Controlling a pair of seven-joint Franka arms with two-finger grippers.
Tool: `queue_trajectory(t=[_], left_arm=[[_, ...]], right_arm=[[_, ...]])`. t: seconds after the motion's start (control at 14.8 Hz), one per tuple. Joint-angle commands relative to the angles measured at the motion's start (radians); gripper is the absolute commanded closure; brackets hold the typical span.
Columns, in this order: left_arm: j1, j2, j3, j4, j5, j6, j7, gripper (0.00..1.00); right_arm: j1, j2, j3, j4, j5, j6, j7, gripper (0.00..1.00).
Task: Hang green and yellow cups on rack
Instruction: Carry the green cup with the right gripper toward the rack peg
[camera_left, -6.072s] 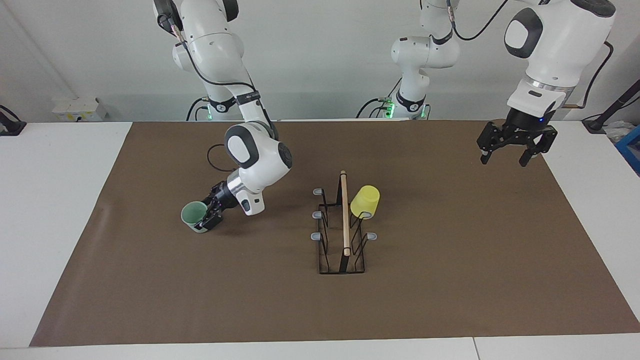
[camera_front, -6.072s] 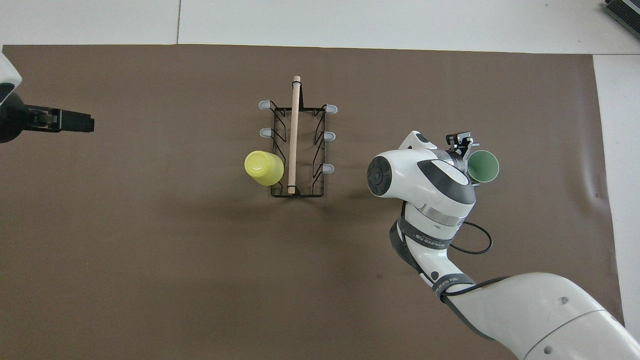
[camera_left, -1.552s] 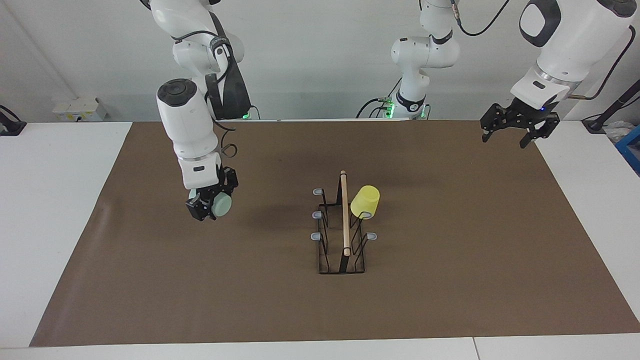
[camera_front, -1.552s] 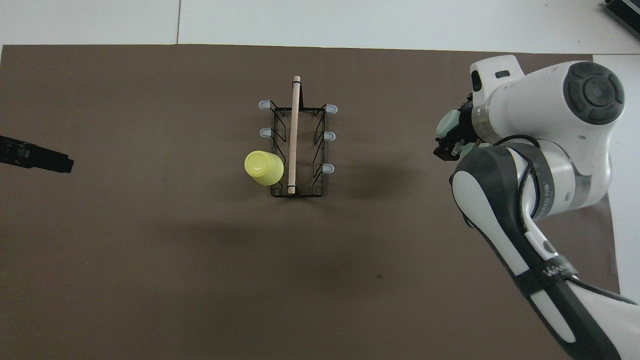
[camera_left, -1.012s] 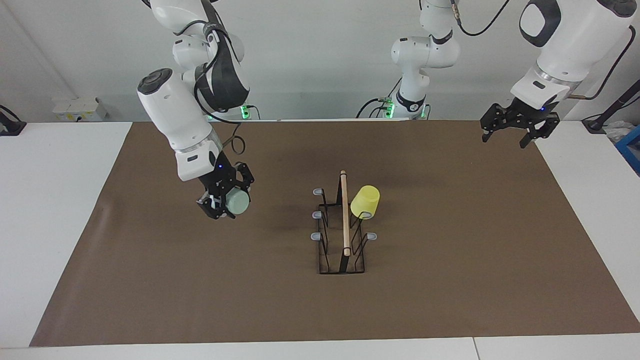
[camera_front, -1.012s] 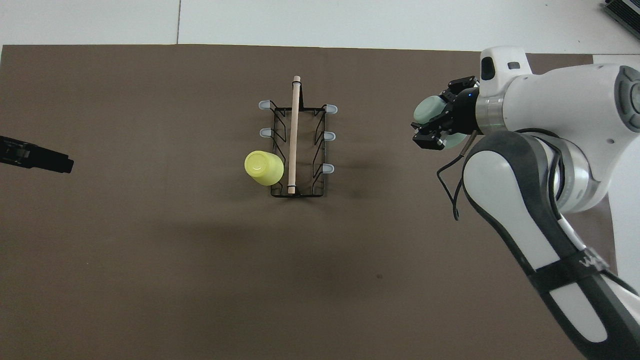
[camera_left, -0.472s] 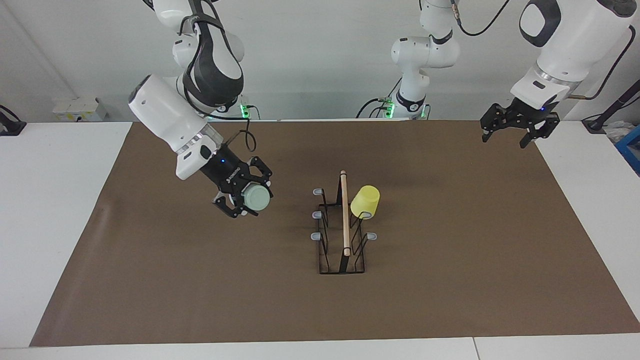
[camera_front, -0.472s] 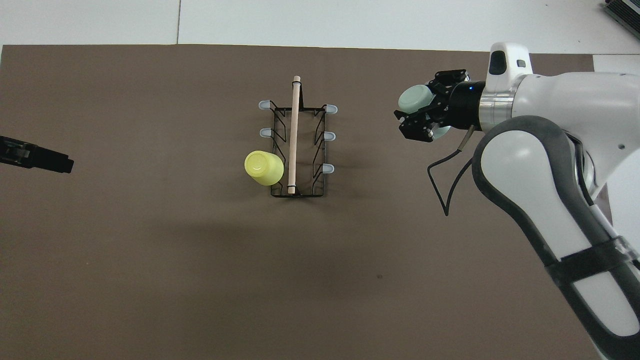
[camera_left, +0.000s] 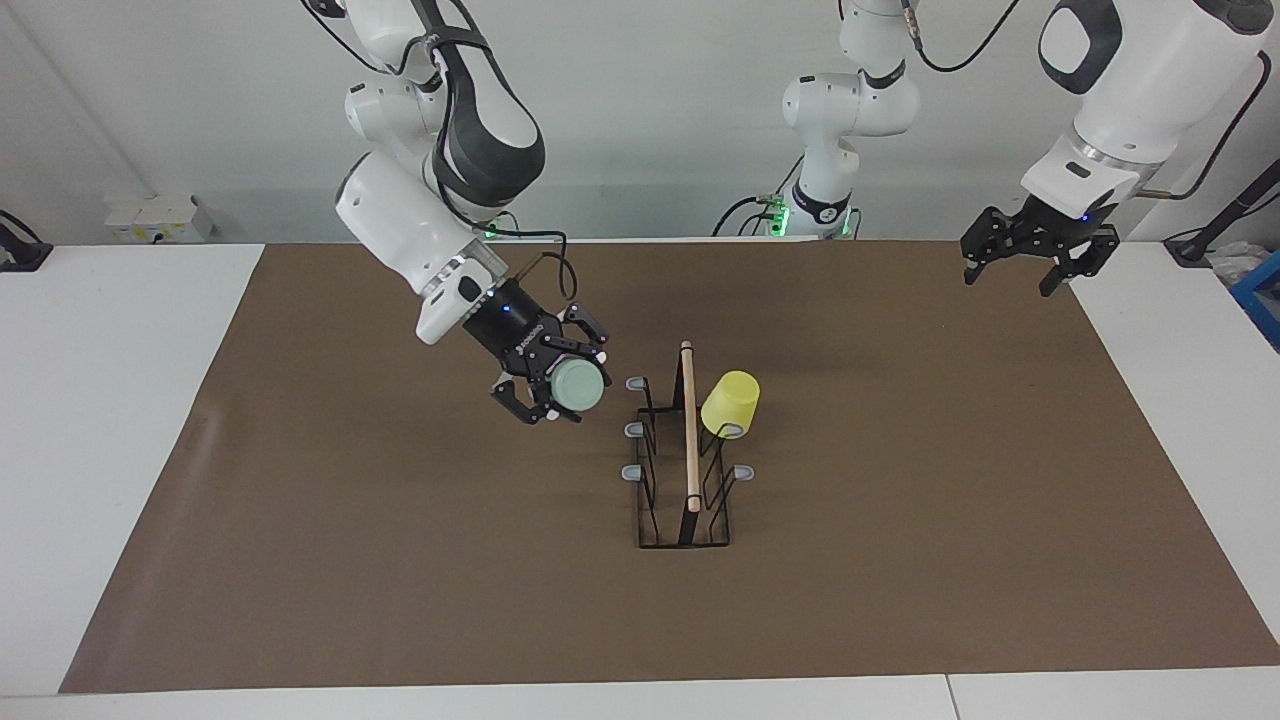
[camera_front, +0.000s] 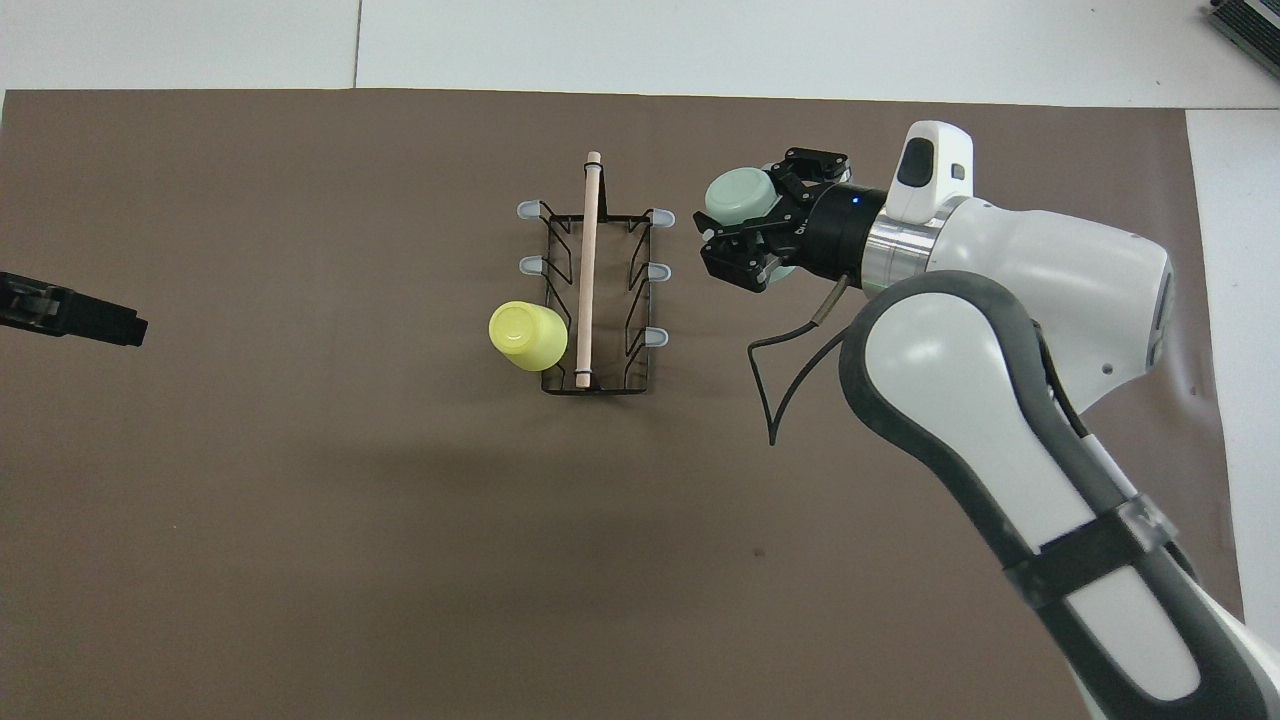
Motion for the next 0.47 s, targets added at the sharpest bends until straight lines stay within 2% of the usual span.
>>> queue_trajectory(t=[0.0, 0.13, 0.4], left_arm=[[0.007, -0.030, -0.011, -0.035, 0.015, 0.011, -0.012, 0.00], [0.007, -0.030, -0.011, -0.035, 0.015, 0.009, -0.012, 0.00], [0.007, -0.030, -0.011, -0.035, 0.015, 0.009, -0.012, 0.00]], right_arm=[[0.015, -0.039, 0.005, -0.062, 0.171, 0.046, -0.128, 0.59], [0.049, -0.039, 0.005, -0.073, 0.294, 0.096, -0.212, 0.60], [0.102, -0.036, 0.005, -0.083, 0.458, 0.164, -0.307, 0.60]])
